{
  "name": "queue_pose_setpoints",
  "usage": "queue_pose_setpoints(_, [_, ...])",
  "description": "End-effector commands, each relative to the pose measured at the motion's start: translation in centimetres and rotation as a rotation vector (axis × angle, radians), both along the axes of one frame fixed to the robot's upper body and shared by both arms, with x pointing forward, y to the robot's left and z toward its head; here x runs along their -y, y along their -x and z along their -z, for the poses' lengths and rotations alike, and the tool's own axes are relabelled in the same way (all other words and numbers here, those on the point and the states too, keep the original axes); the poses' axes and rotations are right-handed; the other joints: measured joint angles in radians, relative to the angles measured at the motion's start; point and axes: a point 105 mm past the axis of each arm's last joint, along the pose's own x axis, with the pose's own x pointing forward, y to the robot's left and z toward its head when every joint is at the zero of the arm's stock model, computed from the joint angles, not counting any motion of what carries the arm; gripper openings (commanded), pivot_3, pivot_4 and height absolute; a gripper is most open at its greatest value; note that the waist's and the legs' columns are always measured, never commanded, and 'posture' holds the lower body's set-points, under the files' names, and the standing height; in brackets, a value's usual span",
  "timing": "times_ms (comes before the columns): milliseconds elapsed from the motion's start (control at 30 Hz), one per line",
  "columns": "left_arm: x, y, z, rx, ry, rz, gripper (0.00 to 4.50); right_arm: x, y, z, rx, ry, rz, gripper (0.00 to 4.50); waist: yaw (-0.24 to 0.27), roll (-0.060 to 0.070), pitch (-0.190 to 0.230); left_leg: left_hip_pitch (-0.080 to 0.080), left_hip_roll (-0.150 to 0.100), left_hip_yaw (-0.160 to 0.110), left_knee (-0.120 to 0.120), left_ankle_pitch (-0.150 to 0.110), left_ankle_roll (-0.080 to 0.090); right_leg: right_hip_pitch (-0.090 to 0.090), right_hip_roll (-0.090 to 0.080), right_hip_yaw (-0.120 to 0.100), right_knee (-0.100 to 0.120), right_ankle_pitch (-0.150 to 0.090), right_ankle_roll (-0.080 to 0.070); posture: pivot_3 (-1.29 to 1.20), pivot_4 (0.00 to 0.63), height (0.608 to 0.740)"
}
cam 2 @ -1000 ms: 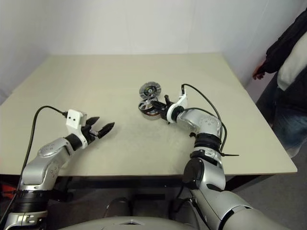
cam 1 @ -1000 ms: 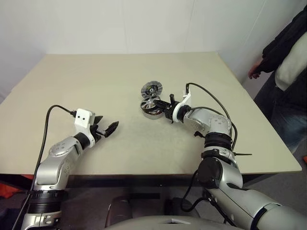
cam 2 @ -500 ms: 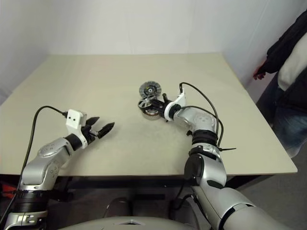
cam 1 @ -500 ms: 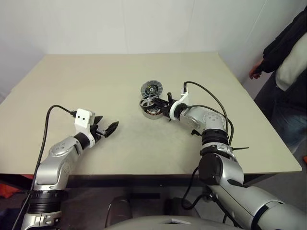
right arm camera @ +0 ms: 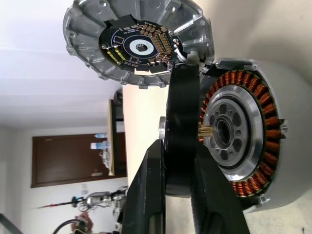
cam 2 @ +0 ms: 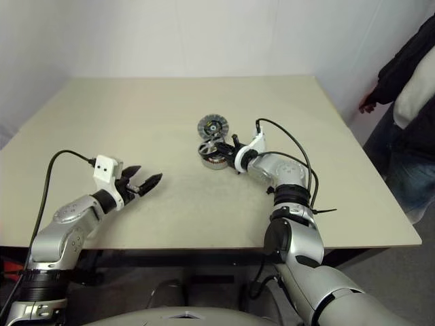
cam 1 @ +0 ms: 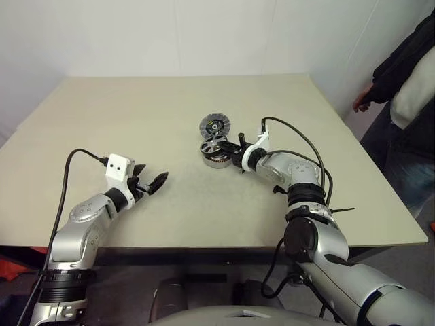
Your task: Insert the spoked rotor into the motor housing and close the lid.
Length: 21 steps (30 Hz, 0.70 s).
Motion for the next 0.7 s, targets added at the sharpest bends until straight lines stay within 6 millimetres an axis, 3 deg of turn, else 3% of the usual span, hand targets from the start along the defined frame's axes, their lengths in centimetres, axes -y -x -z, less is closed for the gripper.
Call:
queue_pose_setpoints(33, [-0.3, -0.2, -1.7, 0.063, -0.024, 0.001, 4.50, 0.9, -0.3, 0.1, 0.017, 0.034, 0.026, 1.66, 0.001, 0.000, 0.000, 0.000, 0.000, 0.000, 0.000, 0.000, 0.000, 0.000, 0.000, 0.000, 0.000, 0.000, 0.000, 0.00, 0.000, 0.740])
queue_pose_setpoints(67, [-0.3, -0.2, -1.7, 0.063, -0.024, 0.002, 4.50, 1.0, -0.3, 0.1, 0.020, 0.035, 0.029, 1.91, 0.000, 0.000, 0.000, 0.000, 0.000, 0.000, 0.000, 0.000, 0.000, 0.000, 0.000, 0.000, 0.000, 0.000, 0.000, 0.00, 0.000, 0.740])
queue_pose_setpoints(367, [-0.2, -0.2, -1.7, 0.064, -0.025, 0.005, 4.50, 1.9, -0.4, -0.6, 0.068, 0.017, 0.033, 1.91, -0.001, 0.000, 0.000, 0.000, 0.000, 0.000, 0.000, 0.000, 0.000, 0.001, 0.000, 0.000, 0.000, -0.002, 0.003, 0.00, 0.000, 0.740])
queue_pose_setpoints(600, [0.0, -0.3, -1.6, 0.062, -0.020, 0.012, 4.50, 2.7, -0.4, -2.7, 0.203, 0.004, 0.033, 1.91, 0.000, 0.000, 0.000, 0.000, 0.000, 0.000, 0.000, 0.000, 0.000, 0.001, 0.000, 0.000, 0.000, 0.000, -0.001, 0.00, 0.000, 0.740])
queue_pose_setpoints(700, [0.2, -0.3, -1.5, 0.061, -0.017, 0.016, 4.50, 3.5, -0.7, -4.5, 0.327, -0.010, 0.073, 1.91, 0.000, 0.000, 0.000, 0.000, 0.000, 0.000, 0.000, 0.000, 0.000, 0.001, 0.000, 0.000, 0.000, 0.000, 0.001, 0.00, 0.000, 0.740])
